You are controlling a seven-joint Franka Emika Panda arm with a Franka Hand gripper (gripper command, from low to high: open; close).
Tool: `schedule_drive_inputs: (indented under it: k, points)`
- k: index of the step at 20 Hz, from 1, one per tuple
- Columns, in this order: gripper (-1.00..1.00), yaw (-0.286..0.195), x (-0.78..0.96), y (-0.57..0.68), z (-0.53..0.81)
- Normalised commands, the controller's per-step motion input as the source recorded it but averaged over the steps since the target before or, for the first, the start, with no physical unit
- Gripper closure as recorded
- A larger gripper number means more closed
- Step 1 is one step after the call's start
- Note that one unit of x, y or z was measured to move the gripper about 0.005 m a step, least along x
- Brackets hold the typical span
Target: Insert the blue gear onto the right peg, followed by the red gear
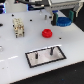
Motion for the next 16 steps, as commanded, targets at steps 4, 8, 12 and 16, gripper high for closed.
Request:
schedule_drive_inputs:
  k: [4, 8, 12, 16]
  points:
    - [1.0, 0.0, 0.84, -0.28, 0.2]
    - [1.0, 0.0, 0.79, -0.3, 0.08]
    - [1.0, 0.0, 0.63, -0.28, 0.02]
    - [1.0, 0.0, 0.48, -0.23, -0.01]
